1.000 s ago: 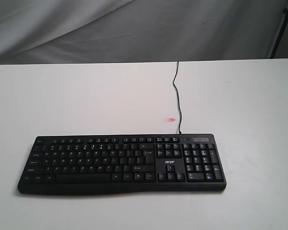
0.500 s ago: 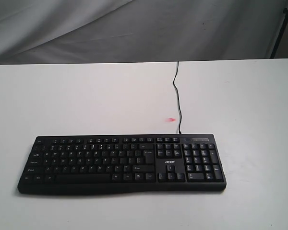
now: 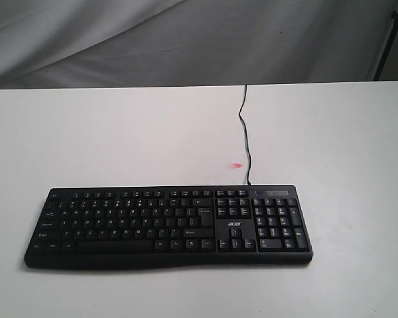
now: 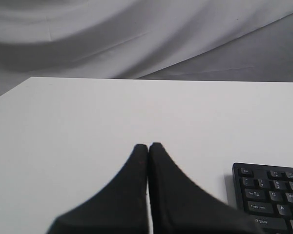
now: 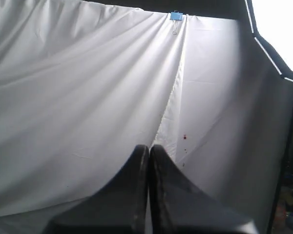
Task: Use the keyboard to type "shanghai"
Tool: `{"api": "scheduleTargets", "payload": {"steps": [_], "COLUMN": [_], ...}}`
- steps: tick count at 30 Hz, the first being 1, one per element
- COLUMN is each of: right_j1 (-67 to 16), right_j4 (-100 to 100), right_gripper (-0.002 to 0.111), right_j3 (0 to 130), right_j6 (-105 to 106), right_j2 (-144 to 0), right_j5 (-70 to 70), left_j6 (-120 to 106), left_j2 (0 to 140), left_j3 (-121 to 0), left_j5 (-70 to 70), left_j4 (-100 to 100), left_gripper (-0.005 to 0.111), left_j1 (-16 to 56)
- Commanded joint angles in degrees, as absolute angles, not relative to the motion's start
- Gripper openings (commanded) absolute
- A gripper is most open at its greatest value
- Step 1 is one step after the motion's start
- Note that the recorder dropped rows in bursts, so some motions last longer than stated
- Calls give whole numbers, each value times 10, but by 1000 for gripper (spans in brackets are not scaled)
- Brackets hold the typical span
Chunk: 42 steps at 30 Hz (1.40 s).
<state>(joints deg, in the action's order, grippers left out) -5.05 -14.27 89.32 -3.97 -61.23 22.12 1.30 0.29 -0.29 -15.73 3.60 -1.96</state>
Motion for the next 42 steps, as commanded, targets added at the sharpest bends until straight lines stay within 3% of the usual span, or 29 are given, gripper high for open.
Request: {"api": "scheduleTargets", "payload": {"steps": [1,12,42], "right_j1": [-46,-46,-47], "right_j4": [-67,73,341], "right_gripper": [0,0,0], "right_j3": [991,1205,1207], "right_j6": [79,235,494], "right_j2": [-666,-831,-1131], "right_j5": [294,479,629], "left_j6": [14,14,14], "left_j2": [0,0,0], "left_j3": [0,0,0], "left_j5": [-152,-152,-152], "left_j4": [36,36,36], "left_gripper": [1,1,1], "left_j1": [-18,-18,-18]}}
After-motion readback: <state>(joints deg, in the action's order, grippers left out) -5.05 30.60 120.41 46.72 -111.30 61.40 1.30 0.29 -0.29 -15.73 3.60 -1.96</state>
